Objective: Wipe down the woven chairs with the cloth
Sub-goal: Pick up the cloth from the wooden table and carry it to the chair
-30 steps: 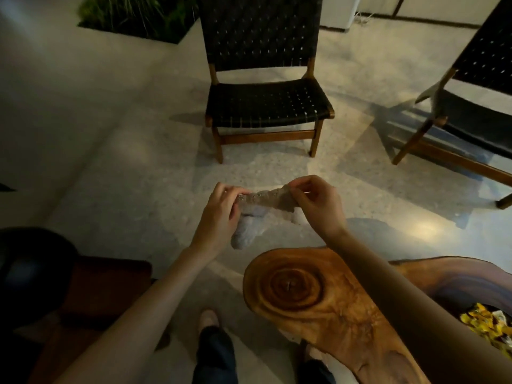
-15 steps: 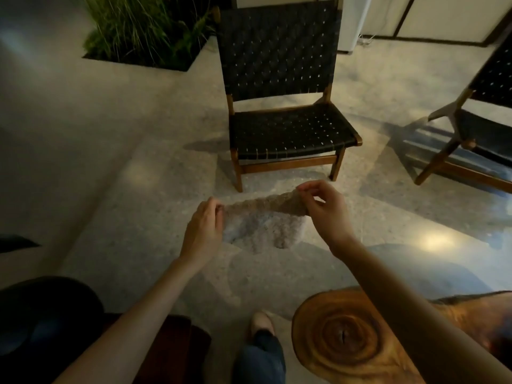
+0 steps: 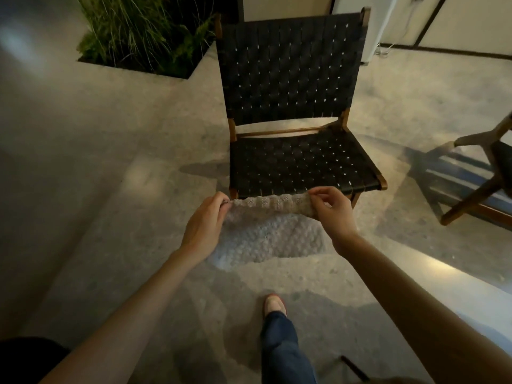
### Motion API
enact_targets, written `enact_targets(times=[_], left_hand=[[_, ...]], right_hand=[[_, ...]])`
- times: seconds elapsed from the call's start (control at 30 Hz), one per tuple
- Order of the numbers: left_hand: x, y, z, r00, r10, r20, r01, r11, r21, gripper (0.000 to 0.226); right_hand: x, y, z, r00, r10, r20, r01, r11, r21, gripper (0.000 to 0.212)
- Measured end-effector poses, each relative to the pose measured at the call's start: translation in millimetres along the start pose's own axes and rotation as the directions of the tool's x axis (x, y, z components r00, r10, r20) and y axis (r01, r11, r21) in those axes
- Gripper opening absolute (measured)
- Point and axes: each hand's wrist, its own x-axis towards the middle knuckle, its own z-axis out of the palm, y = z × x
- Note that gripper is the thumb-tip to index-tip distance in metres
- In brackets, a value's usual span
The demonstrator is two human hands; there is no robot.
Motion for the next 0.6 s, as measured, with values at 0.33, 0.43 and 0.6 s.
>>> enact_targets(times=[0.33,0.43,0.6], left_hand=[[177,-18,-6,0.989,0.067,0.132,-0.094,0.973,0.212,0.028],[219,-24,-2,0.988,0.115,0.104,-0.137,0.960,0.243,0.028],[257,-56,30,0.970,0.228,0.089,-0.244,0.935,0.259,0.035]], right_hand=[[168,-43,25,1.000,0.019,-0.011,-0.020,0.996,-0.081,0.018],[201,-48,36,0.997,0.007,-0.075,-0.016,0.993,-0.115,0.019],[233,-16,55,0.991,0.026,-0.135,-0.051,0.981,-0.185,0.021]])
